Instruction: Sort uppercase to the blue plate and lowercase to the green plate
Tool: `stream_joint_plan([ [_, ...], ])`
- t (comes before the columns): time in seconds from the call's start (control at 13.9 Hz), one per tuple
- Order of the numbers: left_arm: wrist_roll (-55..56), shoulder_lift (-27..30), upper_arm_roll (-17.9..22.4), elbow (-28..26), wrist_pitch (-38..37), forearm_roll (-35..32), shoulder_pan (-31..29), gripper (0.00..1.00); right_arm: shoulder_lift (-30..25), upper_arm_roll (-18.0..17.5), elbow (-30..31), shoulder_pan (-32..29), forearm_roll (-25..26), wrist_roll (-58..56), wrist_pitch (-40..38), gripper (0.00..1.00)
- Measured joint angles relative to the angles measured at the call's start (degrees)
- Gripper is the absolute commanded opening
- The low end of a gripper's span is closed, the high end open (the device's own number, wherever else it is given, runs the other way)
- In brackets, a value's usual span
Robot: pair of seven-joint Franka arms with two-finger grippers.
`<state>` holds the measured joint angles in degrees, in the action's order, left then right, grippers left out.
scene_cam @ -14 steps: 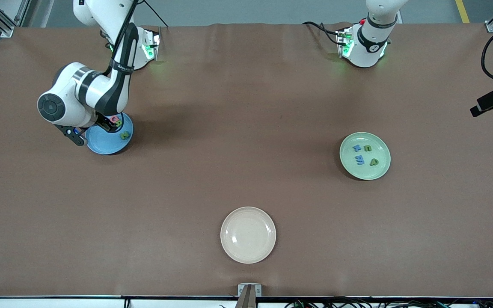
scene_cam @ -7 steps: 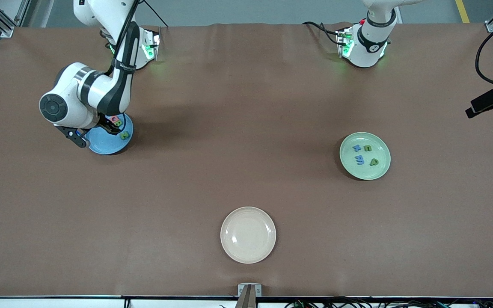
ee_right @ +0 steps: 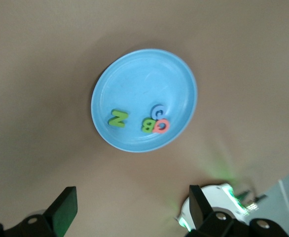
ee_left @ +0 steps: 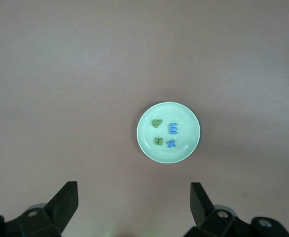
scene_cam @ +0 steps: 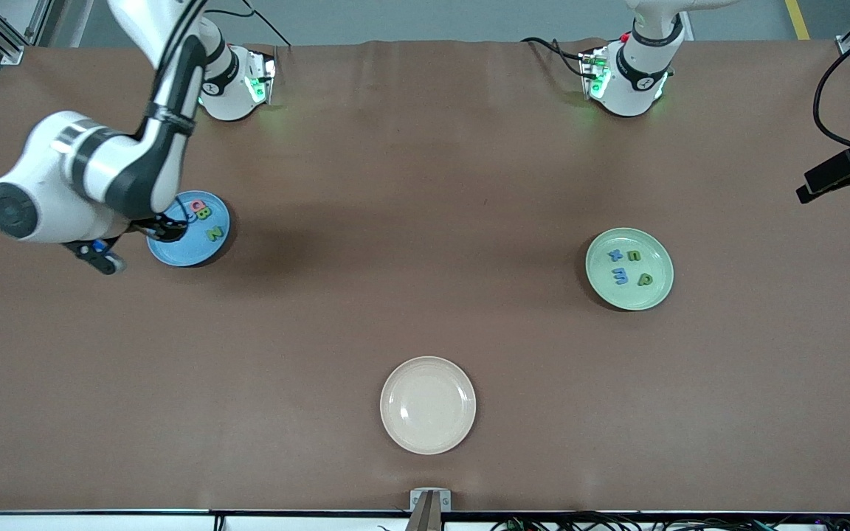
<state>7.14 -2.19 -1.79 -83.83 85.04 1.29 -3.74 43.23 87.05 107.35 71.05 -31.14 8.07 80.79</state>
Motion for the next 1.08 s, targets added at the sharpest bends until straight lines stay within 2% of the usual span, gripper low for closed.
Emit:
stream_joint_plan([
  [0.22,0.0,0.0,0.7,0.4,0.0,0.0,1.0,1.0,-0.1,-1.4,-12.2,-8.4,1.4,-5.2,-6.8,1.0],
  [0.43,0.0,0.0,3.0,0.5,0.0,0.0,3.0,1.0,-0.1,-1.4,-20.3,-12.7,1.9,-10.1,-11.1,1.0],
  [0.65,0.0,0.0,3.4,0.5,0.0,0.0,3.6,1.0,-0.4,-0.9,-24.0,-14.6,2.0,-13.6,-13.7,1.0],
  [0.94,0.0,0.0,4.0,0.7,0.0,0.0,3.8,1.0,-0.8,5.2,-26.2,-14.6,2.0,-22.9,-17.3,1.0],
  [1.08,0.0,0.0,4.3,0.8,0.0,0.0,3.7,1.0,-1.6,6.4,-26.6,-14.6,1.9,-24.7,-17.7,1.0],
])
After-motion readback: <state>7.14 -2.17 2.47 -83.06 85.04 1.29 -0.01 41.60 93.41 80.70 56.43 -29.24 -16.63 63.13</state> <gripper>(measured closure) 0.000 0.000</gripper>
